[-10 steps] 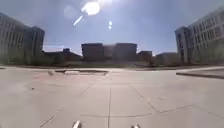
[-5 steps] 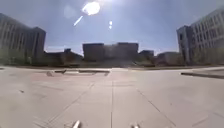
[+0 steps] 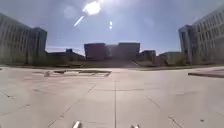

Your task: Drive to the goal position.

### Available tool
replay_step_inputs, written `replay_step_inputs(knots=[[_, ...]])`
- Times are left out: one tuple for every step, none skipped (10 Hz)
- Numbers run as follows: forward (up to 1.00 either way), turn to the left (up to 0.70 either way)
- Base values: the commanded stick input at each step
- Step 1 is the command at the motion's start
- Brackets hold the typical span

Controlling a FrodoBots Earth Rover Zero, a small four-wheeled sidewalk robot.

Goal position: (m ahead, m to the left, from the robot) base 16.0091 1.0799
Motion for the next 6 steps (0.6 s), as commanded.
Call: replay_step_inputs(knots=[[0.85,0.05],[0.85,0.05],[0.85,0.05],[0.85,0.05],[0.85,0.05],[0.85,0.05]])
